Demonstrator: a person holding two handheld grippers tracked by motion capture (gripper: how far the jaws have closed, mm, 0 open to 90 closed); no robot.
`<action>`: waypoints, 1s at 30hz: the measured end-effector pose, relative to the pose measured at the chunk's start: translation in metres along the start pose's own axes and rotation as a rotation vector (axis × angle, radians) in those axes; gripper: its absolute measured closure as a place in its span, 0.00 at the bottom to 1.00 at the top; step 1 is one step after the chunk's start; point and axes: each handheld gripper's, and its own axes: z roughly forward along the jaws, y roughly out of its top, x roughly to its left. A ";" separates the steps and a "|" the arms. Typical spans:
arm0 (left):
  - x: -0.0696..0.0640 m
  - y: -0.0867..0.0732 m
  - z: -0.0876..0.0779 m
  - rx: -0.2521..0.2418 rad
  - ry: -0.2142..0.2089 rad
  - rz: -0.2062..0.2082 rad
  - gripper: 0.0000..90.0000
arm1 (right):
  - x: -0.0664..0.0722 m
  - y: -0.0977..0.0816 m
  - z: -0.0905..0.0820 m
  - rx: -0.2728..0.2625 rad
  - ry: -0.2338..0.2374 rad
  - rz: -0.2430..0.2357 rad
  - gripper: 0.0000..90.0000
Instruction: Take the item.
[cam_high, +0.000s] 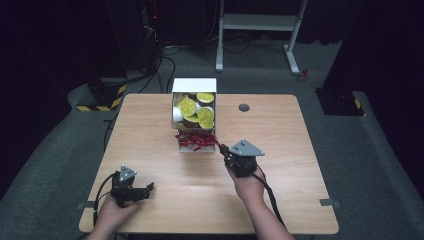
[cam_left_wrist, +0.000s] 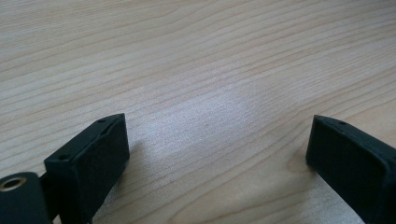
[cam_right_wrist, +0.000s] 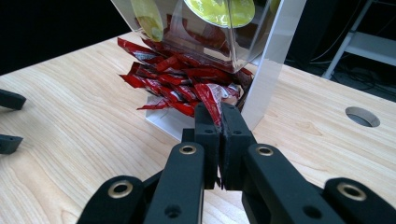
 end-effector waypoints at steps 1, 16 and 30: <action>0.000 0.000 0.000 -0.002 0.000 -0.002 0.07 | 0.000 -0.001 -0.001 -0.006 0.000 0.001 0.98; 0.000 0.000 0.000 -0.001 -0.002 -0.002 0.07 | -0.001 -0.019 -0.005 -0.079 0.023 -0.011 0.98; 0.000 -0.001 -0.001 -0.004 -0.001 -0.004 0.08 | -0.005 -0.019 -0.021 -0.118 0.029 0.016 0.98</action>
